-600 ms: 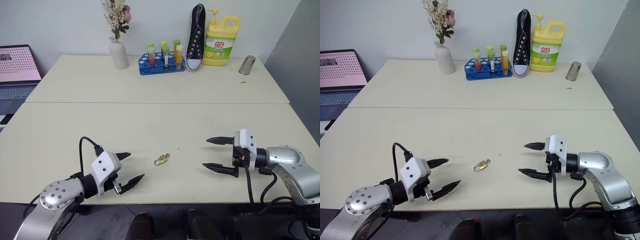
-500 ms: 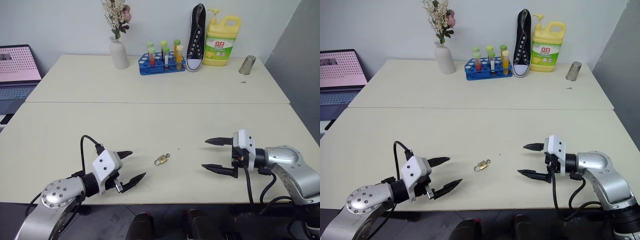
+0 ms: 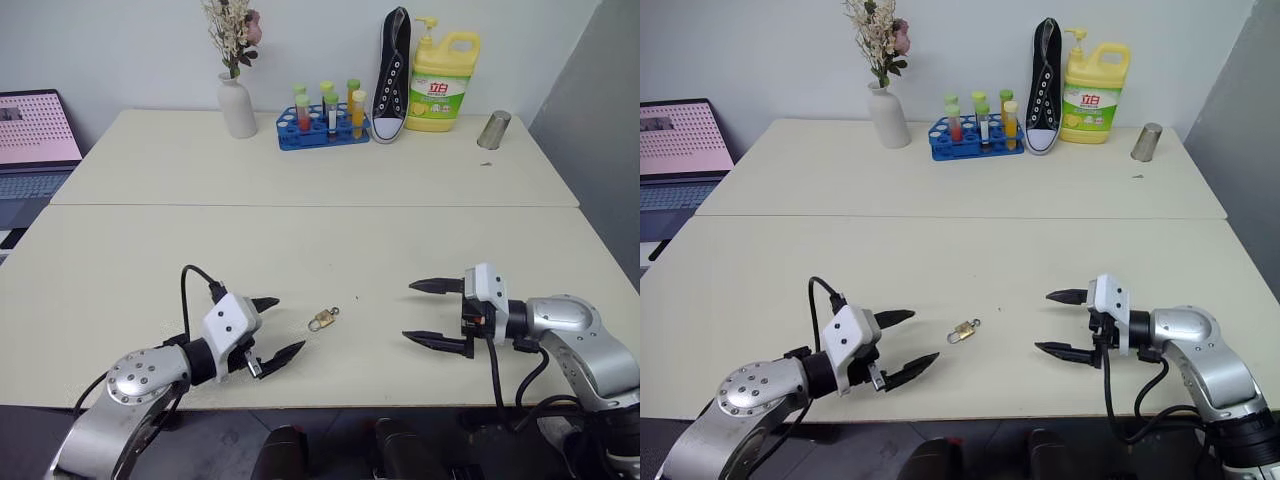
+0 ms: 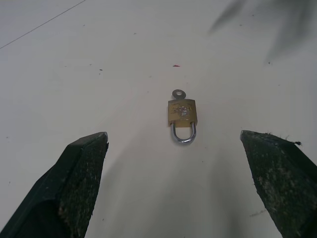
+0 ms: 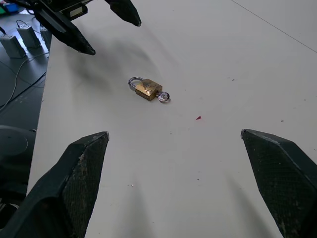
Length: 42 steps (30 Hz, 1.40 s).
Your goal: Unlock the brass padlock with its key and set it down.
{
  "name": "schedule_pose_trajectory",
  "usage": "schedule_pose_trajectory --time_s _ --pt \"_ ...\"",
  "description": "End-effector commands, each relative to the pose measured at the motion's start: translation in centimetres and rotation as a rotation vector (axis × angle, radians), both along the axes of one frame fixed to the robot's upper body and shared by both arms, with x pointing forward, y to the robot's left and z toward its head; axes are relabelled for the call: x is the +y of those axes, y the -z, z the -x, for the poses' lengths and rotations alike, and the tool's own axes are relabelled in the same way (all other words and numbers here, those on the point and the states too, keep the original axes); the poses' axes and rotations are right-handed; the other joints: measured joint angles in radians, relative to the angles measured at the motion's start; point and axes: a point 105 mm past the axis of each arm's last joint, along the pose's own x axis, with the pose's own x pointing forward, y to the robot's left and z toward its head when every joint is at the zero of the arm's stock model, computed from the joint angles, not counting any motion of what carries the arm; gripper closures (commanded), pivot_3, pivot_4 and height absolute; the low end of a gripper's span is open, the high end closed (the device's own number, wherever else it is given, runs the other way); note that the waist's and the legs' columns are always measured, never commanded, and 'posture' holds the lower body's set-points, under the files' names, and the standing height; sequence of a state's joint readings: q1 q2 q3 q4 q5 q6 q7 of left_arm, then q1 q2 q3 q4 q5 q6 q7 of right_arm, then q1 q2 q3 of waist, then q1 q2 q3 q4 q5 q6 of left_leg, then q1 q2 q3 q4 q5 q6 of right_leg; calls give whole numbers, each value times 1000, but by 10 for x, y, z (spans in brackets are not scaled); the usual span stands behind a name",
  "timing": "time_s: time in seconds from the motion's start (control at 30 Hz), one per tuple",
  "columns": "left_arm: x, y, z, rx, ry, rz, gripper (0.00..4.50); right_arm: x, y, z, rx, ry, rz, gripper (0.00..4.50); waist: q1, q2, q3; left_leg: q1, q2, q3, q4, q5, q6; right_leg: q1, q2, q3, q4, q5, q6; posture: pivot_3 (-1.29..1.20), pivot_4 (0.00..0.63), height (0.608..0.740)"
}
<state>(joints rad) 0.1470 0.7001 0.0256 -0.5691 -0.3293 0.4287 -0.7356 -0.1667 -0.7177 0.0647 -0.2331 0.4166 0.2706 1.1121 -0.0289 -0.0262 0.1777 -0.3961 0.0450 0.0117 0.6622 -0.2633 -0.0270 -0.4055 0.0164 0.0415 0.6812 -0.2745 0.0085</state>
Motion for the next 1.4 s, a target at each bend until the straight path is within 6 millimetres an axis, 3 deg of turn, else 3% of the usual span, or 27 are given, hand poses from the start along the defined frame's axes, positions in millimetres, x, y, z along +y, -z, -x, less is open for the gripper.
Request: schedule_pose_trajectory --time_s 0.03,0.57,0.93,1.07,1.33,1.4 --pt "-8 0 -1 -3 28 21 0 6 -6 4 -30 -29 -10 18 0 0 0 0 0 0 0 0 0 0 0 0 0 0 0 0 150 740" --pt "-35 31 -41 29 -2 -29 0 15 -5 12 14 -33 46 18 1 0 0 -1 -1 -1 0 0 0 0 0 0 0 0 0 0 150 740" --pt "-48 42 -42 90 40 -41 0 17 -6 16 17 -33 47 18 1 -1 0 -1 -1 -1 1 0 0 0 0 0 0 0 0 0 150 740" --pt "-51 47 -39 126 61 -54 899 17 -6 16 15 -29 46 0 2 -1 -1 0 -2 -1 1 0 0 1 0 0 0 0 0 0 150 740" --pt "-52 51 -37 150 73 -66 3518 17 -7 17 13 -19 43 0 2 -1 -1 0 -2 -1 1 0 0 1 0 0 0 0 0 0 150 740" --pt "-56 45 -35 109 126 -62 3537 15 -8 16 8 -9 45 0 2 -1 -1 0 -2 -1 1 0 0 1 0 0 0 0 0 0 150 740"
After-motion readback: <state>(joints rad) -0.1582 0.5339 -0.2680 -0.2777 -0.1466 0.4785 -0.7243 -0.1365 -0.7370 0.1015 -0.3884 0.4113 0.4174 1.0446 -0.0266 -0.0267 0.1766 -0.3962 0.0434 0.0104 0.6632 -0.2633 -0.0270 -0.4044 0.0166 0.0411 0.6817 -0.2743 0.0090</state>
